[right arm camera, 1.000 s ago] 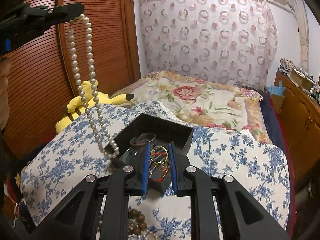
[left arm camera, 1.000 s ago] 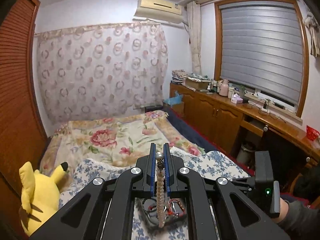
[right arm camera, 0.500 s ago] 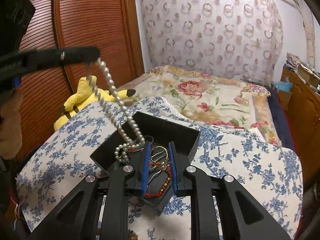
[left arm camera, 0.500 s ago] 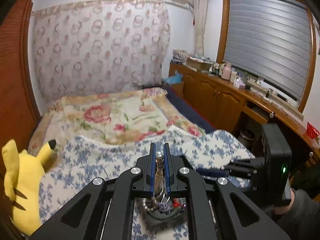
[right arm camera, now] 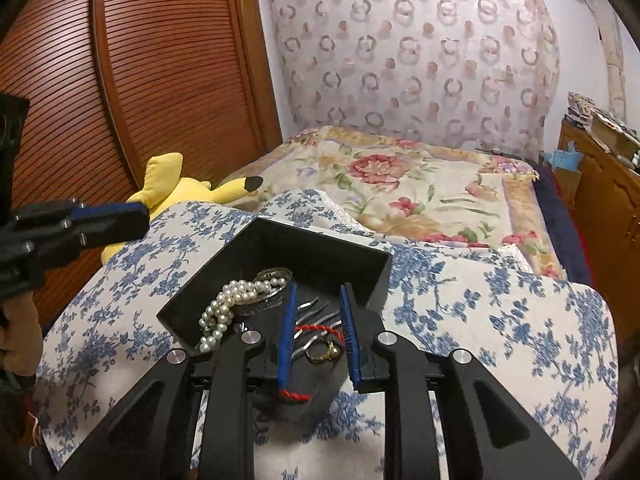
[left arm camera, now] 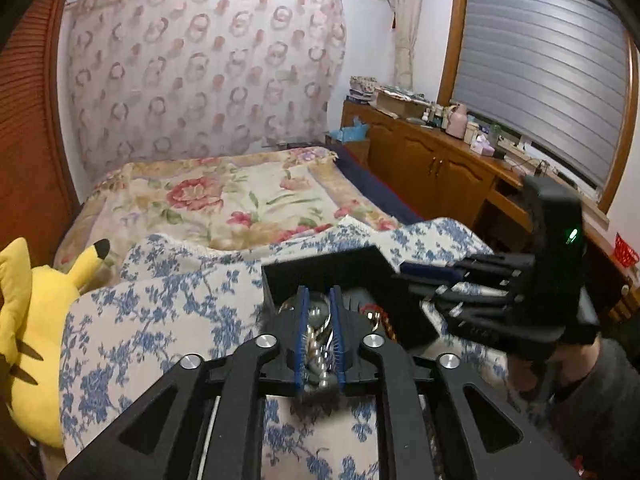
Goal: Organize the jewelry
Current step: 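Carry the pearl necklace and gold ring into the black box and open both grippers, then lower the left gripper onto the brown wooden bead bracelet and close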
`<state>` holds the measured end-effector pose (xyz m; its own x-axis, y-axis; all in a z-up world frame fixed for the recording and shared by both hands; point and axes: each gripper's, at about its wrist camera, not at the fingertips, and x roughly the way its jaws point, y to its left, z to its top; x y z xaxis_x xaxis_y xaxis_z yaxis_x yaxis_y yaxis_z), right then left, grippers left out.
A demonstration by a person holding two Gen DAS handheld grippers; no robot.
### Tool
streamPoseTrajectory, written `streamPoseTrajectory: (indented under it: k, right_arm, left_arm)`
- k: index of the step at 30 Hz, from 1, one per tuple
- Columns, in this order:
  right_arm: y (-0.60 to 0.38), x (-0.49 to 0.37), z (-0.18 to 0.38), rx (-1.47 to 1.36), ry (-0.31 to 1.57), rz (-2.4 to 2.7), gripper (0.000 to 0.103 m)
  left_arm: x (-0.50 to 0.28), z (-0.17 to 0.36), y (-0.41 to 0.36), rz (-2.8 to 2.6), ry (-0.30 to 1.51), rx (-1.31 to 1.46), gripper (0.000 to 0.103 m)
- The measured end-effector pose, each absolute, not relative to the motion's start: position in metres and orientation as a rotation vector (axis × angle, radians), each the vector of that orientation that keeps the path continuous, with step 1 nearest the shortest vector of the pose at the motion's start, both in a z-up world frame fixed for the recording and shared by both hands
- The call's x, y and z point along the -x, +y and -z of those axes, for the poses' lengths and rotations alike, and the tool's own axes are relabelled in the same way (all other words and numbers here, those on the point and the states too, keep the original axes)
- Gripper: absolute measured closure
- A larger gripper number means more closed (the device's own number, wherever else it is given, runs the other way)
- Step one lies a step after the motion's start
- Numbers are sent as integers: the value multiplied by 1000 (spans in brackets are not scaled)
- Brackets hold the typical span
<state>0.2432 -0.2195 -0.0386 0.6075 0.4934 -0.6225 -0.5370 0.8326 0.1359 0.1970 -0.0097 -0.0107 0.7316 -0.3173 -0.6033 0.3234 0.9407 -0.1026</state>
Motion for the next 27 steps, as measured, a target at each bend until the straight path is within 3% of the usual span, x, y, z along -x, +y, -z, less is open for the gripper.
streamPoseTrajectory:
  k: [8,20,22,27]
  right_arm:
    - [-243,-191,42,81,700,-572,79]
    - [-277,-110,70,78,754,-510,79]
    - [-282,-102,75,64,768,-508,71]
    - [-284,-86,86,77,791,-490,69]
  left_arm:
    - [-156,40,-18,355,697,-51,73]
    - [-117,77,-39,408,782,-67,72]
    - [-113,81,-43,419,793,-69,70]
    - [-112,90,-57,443,830,-87,68]
